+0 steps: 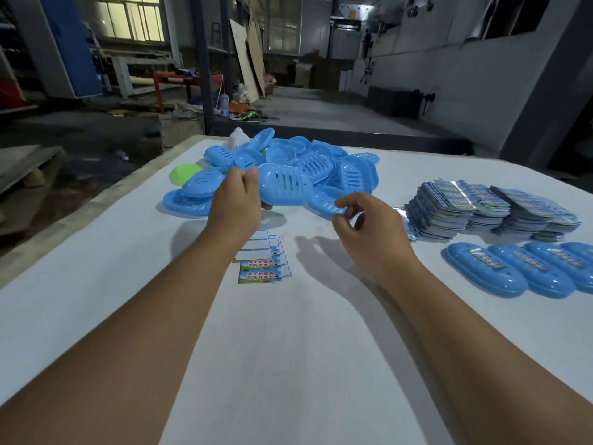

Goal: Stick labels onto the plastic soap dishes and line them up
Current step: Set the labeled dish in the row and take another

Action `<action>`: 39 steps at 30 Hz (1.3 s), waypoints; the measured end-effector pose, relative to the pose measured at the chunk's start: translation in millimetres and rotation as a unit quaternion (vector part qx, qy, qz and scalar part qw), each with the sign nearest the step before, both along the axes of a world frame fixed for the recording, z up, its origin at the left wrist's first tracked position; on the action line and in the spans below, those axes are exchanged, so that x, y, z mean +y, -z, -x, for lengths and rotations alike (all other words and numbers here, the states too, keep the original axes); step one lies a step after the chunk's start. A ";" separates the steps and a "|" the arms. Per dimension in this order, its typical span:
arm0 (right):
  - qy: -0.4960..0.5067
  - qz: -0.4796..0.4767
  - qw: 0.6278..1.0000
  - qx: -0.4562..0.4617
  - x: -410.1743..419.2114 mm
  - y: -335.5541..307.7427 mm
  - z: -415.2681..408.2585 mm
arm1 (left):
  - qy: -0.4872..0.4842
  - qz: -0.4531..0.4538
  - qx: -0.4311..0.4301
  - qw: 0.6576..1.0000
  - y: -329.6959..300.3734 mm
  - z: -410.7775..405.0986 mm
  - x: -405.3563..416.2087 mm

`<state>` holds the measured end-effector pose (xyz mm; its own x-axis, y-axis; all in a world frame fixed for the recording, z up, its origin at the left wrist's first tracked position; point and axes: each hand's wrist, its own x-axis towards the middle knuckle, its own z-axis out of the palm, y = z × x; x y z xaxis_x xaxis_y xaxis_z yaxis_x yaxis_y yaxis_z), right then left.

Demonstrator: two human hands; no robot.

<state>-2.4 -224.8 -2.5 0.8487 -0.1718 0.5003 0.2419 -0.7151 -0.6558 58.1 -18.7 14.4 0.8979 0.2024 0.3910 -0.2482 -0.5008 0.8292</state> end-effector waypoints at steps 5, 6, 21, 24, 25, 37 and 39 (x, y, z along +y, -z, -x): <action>-0.075 0.032 0.997 -0.017 1.4 -5.0 8.7 | 0.102 0.039 0.068 0.992 -3.8 16.1 -16.0; -0.088 0.050 0.995 -0.013 0.9 -5.2 10.1 | 0.122 0.035 0.076 0.989 -3.3 19.4 -18.7; -0.076 0.172 0.967 0.171 -9.8 -2.4 13.9 | -0.064 -0.373 0.145 0.914 -3.9 23.5 11.3; -0.073 0.171 0.963 0.194 -8.6 -3.8 14.5 | -0.037 -0.362 0.177 0.914 -3.4 24.6 14.0; -0.073 0.168 0.963 0.198 -8.4 -4.3 14.9 | -0.032 -0.352 0.181 0.918 -3.8 24.9 14.1; -0.075 0.168 0.963 0.199 -8.5 -2.4 14.2 | 0.009 -0.105 0.190 0.976 -12.0 18.1 27.6; -0.074 0.169 0.962 0.200 -8.8 -1.9 13.6 | -0.012 -0.144 0.180 0.973 -17.3 16.1 31.8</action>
